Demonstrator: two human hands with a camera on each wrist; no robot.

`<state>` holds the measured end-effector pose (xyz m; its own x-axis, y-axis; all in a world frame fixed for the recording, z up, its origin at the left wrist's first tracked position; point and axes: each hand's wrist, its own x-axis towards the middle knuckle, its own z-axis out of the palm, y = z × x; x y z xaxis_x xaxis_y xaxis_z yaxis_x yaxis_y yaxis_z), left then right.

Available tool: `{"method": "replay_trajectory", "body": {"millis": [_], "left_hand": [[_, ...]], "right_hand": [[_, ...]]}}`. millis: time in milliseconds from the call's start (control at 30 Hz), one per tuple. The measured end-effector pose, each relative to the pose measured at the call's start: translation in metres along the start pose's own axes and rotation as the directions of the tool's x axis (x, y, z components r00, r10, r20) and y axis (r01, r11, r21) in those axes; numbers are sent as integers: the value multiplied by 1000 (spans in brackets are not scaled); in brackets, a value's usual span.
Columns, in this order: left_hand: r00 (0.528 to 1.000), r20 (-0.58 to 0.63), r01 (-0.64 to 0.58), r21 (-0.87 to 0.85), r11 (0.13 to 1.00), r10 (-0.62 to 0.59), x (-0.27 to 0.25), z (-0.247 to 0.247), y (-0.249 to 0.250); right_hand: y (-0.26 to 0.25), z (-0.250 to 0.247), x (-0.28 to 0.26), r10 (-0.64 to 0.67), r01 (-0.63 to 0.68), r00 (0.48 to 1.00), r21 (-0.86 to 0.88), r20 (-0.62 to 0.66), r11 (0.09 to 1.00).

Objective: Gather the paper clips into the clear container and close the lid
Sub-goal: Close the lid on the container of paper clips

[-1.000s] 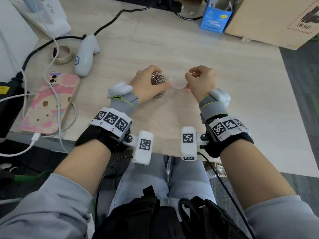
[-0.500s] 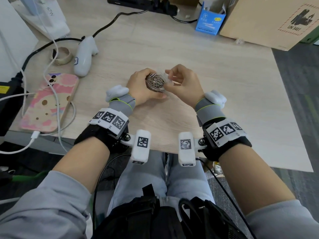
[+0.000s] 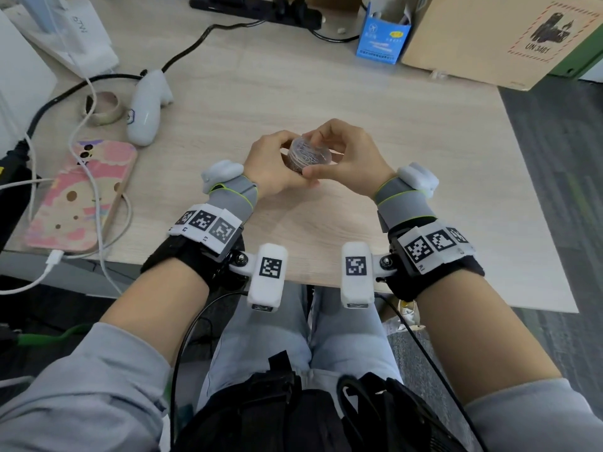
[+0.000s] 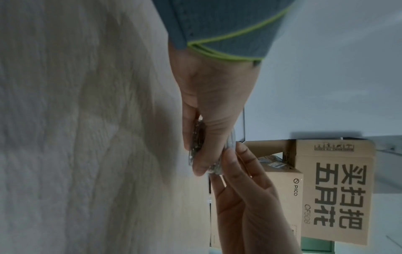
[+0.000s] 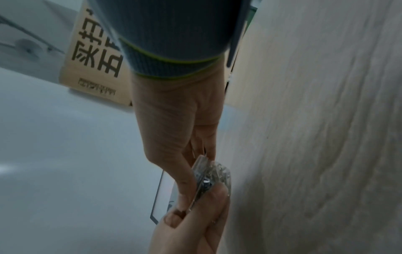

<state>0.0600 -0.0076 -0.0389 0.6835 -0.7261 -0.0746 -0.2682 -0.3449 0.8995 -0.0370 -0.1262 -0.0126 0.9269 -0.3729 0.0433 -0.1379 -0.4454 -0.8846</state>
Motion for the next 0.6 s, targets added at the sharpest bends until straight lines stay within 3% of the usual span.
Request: {"method": "replay_trajectory", "body": {"millis": [200, 300, 433, 600], "left_hand": [[991, 134, -4, -150, 989, 24, 1, -3, 5], [989, 139, -33, -144, 989, 53, 2, -1, 8], [997, 51, -50, -45, 998, 53, 4, 9, 16], [991, -27, -120, 183, 976, 127, 8, 17, 28]], "right_hand": [[-1, -19, -5, 54, -61, 993, 62, 108, 996], [-3, -22, -2, 73, -73, 997, -29, 9, 997], [1, -15, 1, 100, -135, 981, -211, -167, 968], [7, -11, 5, 262, -318, 918, -159, -299, 935]]}}
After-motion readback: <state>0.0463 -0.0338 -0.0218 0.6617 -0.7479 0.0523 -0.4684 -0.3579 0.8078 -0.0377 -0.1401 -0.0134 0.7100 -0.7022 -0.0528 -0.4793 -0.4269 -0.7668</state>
